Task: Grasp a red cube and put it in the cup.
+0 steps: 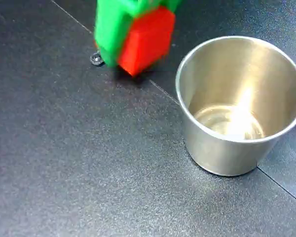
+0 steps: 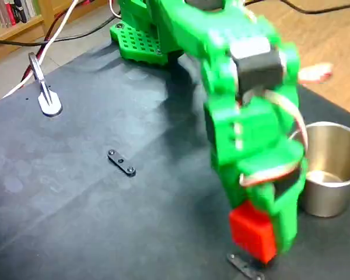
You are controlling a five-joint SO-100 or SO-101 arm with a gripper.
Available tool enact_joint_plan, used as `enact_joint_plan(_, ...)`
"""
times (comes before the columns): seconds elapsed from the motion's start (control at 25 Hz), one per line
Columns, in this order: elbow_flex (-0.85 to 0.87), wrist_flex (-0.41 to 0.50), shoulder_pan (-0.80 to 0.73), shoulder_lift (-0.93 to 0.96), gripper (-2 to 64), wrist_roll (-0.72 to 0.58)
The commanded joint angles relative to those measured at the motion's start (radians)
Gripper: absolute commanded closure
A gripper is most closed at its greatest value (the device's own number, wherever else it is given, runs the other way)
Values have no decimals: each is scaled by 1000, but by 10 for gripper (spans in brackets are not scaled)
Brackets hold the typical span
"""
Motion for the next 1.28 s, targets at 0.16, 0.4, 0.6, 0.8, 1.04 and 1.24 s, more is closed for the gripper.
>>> enact_joint_plan(0.16,44,12,-18,302,619,12)
enact_joint_plan(0.4,393,-3,-20,687,619,12)
enact_joint_plan(0.6,607,-5,-31,969,619,18)
enact_joint_plan(0.8,635,-5,-132,1114,619,101)
enact_joint_plan(1.04,635,-6,-233,1088,619,259)
enact_joint_plan(1.24,615,-12,-235,945,619,324)
